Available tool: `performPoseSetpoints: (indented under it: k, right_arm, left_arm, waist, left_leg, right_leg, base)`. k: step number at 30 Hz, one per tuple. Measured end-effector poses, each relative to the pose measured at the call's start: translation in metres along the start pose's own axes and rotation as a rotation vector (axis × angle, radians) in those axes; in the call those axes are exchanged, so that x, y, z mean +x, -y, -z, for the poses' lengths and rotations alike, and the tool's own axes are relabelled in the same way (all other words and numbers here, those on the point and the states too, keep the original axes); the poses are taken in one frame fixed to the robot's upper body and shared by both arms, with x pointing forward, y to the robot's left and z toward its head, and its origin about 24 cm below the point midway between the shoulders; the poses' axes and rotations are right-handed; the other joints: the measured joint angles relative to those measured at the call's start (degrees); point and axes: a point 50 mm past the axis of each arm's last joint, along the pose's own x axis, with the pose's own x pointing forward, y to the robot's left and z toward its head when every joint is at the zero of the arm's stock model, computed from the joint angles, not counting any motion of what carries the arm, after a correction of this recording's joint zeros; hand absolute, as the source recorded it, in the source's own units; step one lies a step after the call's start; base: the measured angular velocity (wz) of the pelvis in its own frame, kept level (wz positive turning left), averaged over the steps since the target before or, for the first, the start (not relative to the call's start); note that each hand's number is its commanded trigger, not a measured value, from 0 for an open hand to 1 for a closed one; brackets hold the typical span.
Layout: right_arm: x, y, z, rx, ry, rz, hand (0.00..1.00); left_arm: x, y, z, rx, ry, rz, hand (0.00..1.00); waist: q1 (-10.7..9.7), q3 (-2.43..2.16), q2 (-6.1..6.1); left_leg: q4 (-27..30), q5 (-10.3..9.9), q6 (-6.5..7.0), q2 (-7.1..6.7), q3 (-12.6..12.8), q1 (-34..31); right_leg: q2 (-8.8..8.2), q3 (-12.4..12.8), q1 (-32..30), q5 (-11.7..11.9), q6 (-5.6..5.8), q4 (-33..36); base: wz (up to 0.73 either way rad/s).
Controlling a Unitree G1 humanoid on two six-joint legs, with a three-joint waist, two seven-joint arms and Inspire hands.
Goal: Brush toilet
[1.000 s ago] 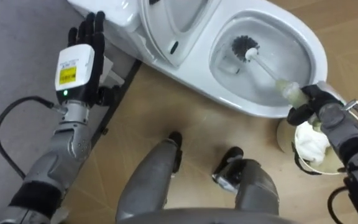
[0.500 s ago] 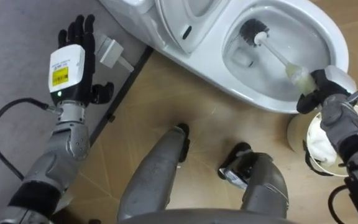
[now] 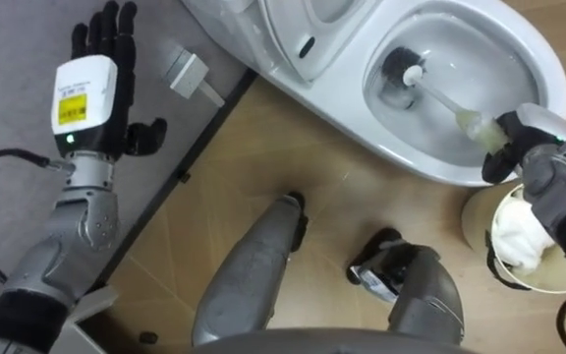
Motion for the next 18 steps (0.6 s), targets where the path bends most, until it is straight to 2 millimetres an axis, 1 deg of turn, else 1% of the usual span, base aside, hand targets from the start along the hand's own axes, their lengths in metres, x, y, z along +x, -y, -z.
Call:
performPoseSetpoints:
  k: [2,9,14,18]
  right_arm:
    - [0.000,-0.002,0.000,0.006,0.000,-0.017,1.00]
    - [-0.001,-0.006,0.000,0.004,0.000,-0.056,1.00]
    - [-0.001,-0.009,0.000,0.002,-0.006,-0.078,1.00]
    - [-0.001,-0.009,0.000,-0.004,-0.006,-0.086,1.00]
  left_arm:
    - [0.003,-0.006,0.001,0.001,0.006,-0.047,0.00]
    - [0.006,-0.014,0.000,-0.003,0.011,-0.134,0.00]
    - [0.010,-0.020,-0.007,-0.014,0.040,-0.187,0.00]
    - [0.009,-0.016,-0.013,-0.005,0.073,-0.179,0.00]
  waist:
    - [0.03,0.00,0.00]
    - [0.17,-0.03,0.08]
    - [0.13,-0.02,0.09]
    - [-0.14,-0.02,0.06]
  left_leg:
    - [0.06,-0.09,-0.24,0.09,-0.47,0.25]
    - [0.93,-0.52,-0.12,0.21,-0.54,0.67]
    - [0.78,-0.51,-0.10,0.11,-0.54,0.76]
    - [0.03,-0.45,-0.09,-0.05,-0.33,1.30]
  right_leg:
    - [0.79,-0.05,0.48,-0.11,0.04,-0.17]
    - [0.93,-0.16,1.18,-0.09,0.20,-0.24]
    - [0.89,-0.14,1.22,-0.05,0.27,-0.35]
    - [0.62,0.02,1.39,-0.10,0.34,-0.39]
  base:
    - [0.06]
    - [-0.01]
    - [0.00]
    - [0.00]
